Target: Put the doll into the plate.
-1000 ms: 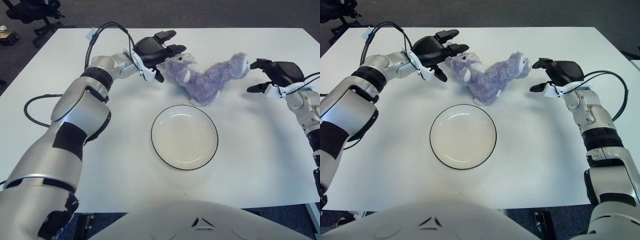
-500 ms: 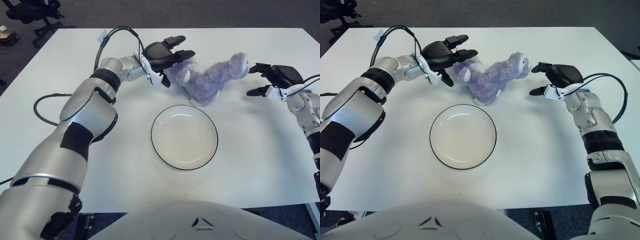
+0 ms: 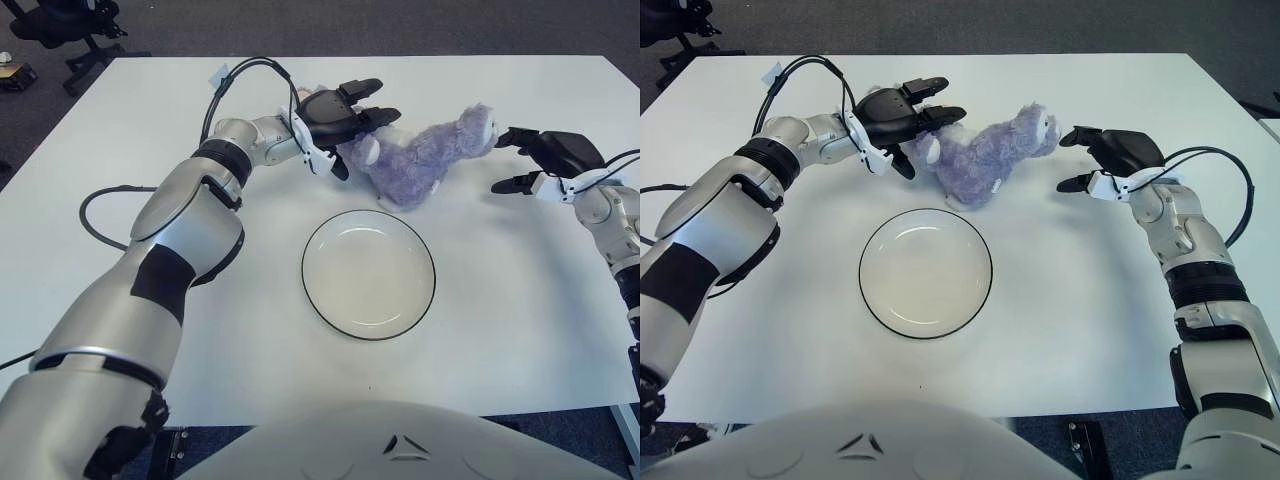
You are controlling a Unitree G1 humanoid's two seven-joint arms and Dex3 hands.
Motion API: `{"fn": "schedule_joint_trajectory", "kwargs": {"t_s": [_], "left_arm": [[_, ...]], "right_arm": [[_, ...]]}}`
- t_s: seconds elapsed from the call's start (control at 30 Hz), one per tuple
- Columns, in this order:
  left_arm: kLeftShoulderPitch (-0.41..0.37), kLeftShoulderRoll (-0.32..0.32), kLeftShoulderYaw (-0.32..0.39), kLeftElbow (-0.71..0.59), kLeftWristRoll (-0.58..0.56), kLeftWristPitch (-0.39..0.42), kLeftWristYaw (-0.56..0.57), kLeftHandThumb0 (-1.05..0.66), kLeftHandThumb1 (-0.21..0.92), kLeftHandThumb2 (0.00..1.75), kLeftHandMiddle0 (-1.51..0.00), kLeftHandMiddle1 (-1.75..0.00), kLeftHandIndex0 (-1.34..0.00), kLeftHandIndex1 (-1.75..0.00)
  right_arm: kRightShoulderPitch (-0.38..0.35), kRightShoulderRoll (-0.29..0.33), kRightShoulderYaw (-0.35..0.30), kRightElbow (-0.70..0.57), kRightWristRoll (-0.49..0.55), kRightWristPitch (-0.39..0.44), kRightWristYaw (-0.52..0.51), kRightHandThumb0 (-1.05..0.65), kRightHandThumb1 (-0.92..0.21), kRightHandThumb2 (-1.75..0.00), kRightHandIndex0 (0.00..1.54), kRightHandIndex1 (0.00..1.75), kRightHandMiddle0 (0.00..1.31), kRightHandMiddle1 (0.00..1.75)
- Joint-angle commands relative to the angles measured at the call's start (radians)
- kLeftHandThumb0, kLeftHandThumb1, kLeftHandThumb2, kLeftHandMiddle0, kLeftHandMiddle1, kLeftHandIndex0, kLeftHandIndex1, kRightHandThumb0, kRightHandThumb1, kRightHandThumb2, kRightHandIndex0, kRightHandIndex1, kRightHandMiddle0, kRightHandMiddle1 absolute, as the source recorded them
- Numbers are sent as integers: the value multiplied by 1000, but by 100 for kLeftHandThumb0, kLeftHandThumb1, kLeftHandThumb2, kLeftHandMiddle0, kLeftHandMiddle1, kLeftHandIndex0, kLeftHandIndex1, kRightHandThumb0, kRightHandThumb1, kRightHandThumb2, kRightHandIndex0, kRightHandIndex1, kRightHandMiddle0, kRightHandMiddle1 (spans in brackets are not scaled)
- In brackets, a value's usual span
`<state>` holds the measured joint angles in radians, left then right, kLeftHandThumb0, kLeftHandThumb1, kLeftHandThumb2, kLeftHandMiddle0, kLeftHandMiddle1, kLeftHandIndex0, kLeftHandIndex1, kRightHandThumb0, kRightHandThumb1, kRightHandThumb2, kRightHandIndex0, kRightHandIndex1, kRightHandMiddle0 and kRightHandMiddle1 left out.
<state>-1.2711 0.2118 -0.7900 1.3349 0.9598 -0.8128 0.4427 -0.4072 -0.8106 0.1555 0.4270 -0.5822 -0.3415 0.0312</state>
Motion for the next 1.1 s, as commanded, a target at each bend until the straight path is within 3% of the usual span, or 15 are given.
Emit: {"fn": "schedule_joint_trajectory", "kwargs": {"t_s": [0.0,0.23,0.53,0.67,1.0,1.07], "left_arm": [[-25,1,-6,3,7,2,-4,-81,87,0,-9,-1,-19,0],[-3,-51,7,24,-13,45,-43,-82,87,0,-11,-1,-20,-1],[-2,-54,10,25,-16,51,-52,-82,87,0,-12,-1,-21,-1],[12,-77,37,42,-49,99,-146,-78,86,0,-15,-2,-23,-2],[14,-79,39,38,-56,125,-171,-72,83,0,-24,-1,-29,-2],[27,-93,24,41,-37,164,-149,-69,83,0,-29,-3,-34,-5]], "right_arm": [[14,-17,-21,-21,7,3,9,-51,-92,-16,70,29,47,49],[112,-48,-54,-177,39,-42,61,-53,-92,-25,74,29,48,50],[131,-41,-76,-211,34,-31,85,-53,-92,-27,76,29,48,50],[213,-88,-103,-339,39,-127,95,-52,-92,-27,80,32,52,52],[248,-77,-124,-410,25,-125,124,-51,-92,-27,83,34,55,56],[290,-89,-140,-496,56,-118,172,-50,-92,-26,82,42,53,63]]}}
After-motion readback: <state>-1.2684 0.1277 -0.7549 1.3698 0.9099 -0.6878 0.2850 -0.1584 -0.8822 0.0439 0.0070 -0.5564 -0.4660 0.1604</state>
